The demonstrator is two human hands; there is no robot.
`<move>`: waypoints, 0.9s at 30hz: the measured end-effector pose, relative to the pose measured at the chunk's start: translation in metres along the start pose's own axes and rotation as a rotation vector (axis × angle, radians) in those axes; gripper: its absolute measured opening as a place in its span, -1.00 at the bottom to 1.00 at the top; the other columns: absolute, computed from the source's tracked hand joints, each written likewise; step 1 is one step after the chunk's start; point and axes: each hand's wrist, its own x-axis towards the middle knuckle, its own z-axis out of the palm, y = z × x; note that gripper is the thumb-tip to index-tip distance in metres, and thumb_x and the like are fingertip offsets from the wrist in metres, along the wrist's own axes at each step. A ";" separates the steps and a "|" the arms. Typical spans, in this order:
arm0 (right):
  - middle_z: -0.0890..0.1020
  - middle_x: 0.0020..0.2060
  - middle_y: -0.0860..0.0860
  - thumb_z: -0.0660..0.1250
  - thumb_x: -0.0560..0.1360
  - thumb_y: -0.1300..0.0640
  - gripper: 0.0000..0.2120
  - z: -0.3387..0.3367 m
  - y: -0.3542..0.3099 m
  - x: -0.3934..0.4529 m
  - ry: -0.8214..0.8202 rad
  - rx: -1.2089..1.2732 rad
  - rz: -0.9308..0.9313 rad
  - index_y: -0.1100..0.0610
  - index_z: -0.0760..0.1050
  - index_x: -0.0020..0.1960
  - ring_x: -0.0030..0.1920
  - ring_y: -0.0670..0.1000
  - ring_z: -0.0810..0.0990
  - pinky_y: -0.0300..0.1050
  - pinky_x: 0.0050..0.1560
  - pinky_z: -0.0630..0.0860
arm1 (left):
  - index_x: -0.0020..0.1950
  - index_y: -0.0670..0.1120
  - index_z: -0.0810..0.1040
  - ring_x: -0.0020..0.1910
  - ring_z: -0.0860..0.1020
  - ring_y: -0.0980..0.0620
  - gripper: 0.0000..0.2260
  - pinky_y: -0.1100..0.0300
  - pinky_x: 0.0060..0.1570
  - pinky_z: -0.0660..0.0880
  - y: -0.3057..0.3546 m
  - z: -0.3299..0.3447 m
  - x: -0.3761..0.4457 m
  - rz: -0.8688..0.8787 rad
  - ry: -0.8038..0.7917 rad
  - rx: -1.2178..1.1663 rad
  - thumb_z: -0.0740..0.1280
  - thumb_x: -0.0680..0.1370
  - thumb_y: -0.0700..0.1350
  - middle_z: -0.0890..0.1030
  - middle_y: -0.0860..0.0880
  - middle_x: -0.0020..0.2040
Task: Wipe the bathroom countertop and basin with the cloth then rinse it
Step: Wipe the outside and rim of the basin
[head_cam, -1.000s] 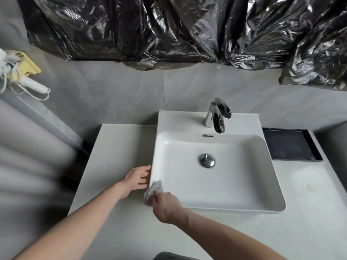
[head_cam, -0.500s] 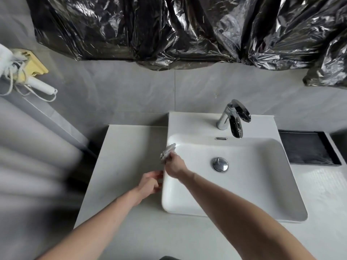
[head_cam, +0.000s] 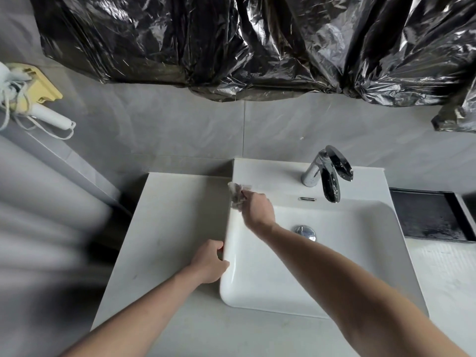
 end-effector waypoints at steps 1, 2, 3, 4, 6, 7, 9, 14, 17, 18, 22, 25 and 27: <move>0.73 0.05 0.13 0.22 0.47 0.25 -0.62 -0.010 0.012 0.001 0.032 -0.068 -0.071 0.02 0.59 0.21 -0.02 0.27 0.67 0.01 -0.12 0.54 | -0.19 -0.02 0.56 -0.33 0.47 0.17 -0.93 0.42 -0.44 0.33 -0.001 0.001 0.000 -0.007 -0.005 -0.005 0.34 0.44 -0.19 0.58 0.12 -0.27; 0.71 0.13 0.08 0.22 0.47 0.32 -0.53 -0.020 0.024 0.002 0.073 -0.101 -0.130 -0.02 0.56 0.28 0.00 0.26 0.67 0.01 -0.12 0.55 | -0.17 -0.02 0.57 -0.32 0.48 0.18 -0.92 0.42 -0.45 0.32 -0.001 0.001 0.000 -0.012 -0.012 -0.011 0.33 0.44 -0.19 0.60 0.12 -0.24; 0.69 0.19 0.01 0.21 0.47 0.36 -0.48 -0.031 0.036 0.003 0.114 -0.115 -0.165 -0.06 0.54 0.32 0.01 0.25 0.68 0.01 -0.12 0.55 | -0.16 -0.01 0.58 -0.29 0.50 0.17 -0.90 0.43 -0.45 0.32 -0.002 0.002 0.000 -0.014 -0.014 -0.013 0.32 0.44 -0.19 0.62 0.12 -0.20; 0.67 0.23 -0.04 0.21 0.47 0.38 -0.45 -0.041 0.049 0.005 0.149 -0.130 -0.180 -0.09 0.52 0.32 0.02 0.23 0.68 0.01 -0.12 0.56 | -0.15 0.00 0.59 -0.24 0.53 0.15 -0.89 0.45 -0.44 0.32 -0.001 0.001 -0.001 -0.011 -0.015 -0.019 0.32 0.44 -0.19 0.65 0.12 -0.17; 0.63 0.31 -0.07 0.19 0.49 0.41 -0.40 -0.061 0.075 0.006 0.183 -0.153 -0.147 -0.13 0.50 0.36 0.08 0.18 0.68 0.01 -0.08 0.57 | -0.10 -0.01 0.63 -0.15 0.58 0.10 -0.87 0.47 -0.42 0.33 -0.002 0.002 -0.001 -0.012 -0.014 -0.027 0.32 0.44 -0.19 0.68 0.11 -0.12; 0.58 0.38 -0.08 0.18 0.51 0.41 -0.39 -0.069 0.088 0.006 0.182 -0.152 -0.104 -0.12 0.49 0.40 0.17 0.15 0.65 -0.02 -0.02 0.56 | -0.06 -0.02 0.65 -0.11 0.60 0.09 -0.84 0.48 -0.41 0.33 -0.002 0.002 -0.001 -0.011 -0.013 -0.029 0.32 0.44 -0.19 0.69 0.11 -0.11; 0.47 0.48 -0.09 0.15 0.56 0.39 -0.42 -0.076 0.105 0.005 0.166 -0.128 -0.017 -0.04 0.46 0.48 0.37 0.09 0.54 -0.10 0.13 0.52 | -0.01 -0.01 0.67 -0.12 0.60 0.11 -0.80 0.49 -0.41 0.33 -0.001 0.001 -0.001 -0.008 -0.013 -0.030 0.32 0.44 -0.19 0.70 0.12 -0.09; 0.28 0.60 -0.01 0.15 0.44 0.49 -0.27 -0.035 0.070 0.006 0.139 -0.145 -0.042 0.11 0.31 0.58 0.58 0.07 0.28 -0.10 0.48 0.32 | -0.06 0.04 0.66 -0.15 0.59 0.13 -0.81 0.48 -0.39 0.34 -0.001 0.002 -0.001 -0.004 -0.018 -0.036 0.32 0.44 -0.20 0.68 0.15 -0.13; 0.22 0.62 -0.02 0.12 0.45 0.50 -0.25 -0.002 0.033 0.013 0.076 -0.087 -0.130 0.12 0.25 0.61 0.62 0.06 0.17 -0.16 0.54 0.18 | -0.08 0.00 0.65 -0.10 0.62 0.08 -0.84 0.38 -0.31 0.40 -0.005 0.003 0.002 -0.013 -0.015 -0.031 0.32 0.43 -0.18 0.69 0.13 -0.12; 0.21 0.62 -0.04 0.11 0.47 0.48 -0.26 0.005 0.026 0.014 0.056 -0.088 -0.162 0.10 0.25 0.61 0.62 0.05 0.16 -0.15 0.53 0.20 | -0.10 0.00 0.64 -0.11 0.62 0.06 -0.85 0.34 -0.30 0.42 -0.006 0.004 0.002 -0.014 -0.013 -0.032 0.32 0.43 -0.17 0.69 0.12 -0.14; 0.21 0.62 -0.10 0.09 0.50 0.46 -0.27 -0.002 0.039 0.013 0.013 -0.140 -0.252 0.06 0.24 0.62 0.62 -0.03 0.15 -0.14 0.52 0.26 | -0.05 0.03 0.66 -0.08 0.63 0.06 -0.81 0.19 -0.09 0.56 -0.008 0.005 0.003 -0.023 -0.023 -0.025 0.31 0.41 -0.12 0.70 0.13 -0.12; 0.25 0.60 -0.14 0.11 0.46 0.47 -0.24 -0.026 0.087 0.005 0.054 -0.164 -0.173 0.02 0.27 0.61 0.60 -0.07 0.19 -0.10 0.53 0.30 | 0.03 0.06 0.67 -0.05 0.64 0.09 -0.73 0.17 -0.02 0.59 -0.008 0.004 0.002 -0.026 -0.019 -0.019 0.31 0.39 -0.09 0.71 0.17 -0.09; 0.25 0.59 -0.15 0.11 0.42 0.50 -0.17 -0.046 0.126 -0.004 0.078 -0.193 -0.114 -0.01 0.26 0.61 0.59 -0.07 0.23 -0.05 0.48 0.39 | 0.03 0.06 0.68 -0.07 0.65 0.09 -0.72 0.16 -0.02 0.60 -0.008 0.004 0.002 -0.024 -0.016 -0.023 0.31 0.38 -0.10 0.72 0.16 -0.09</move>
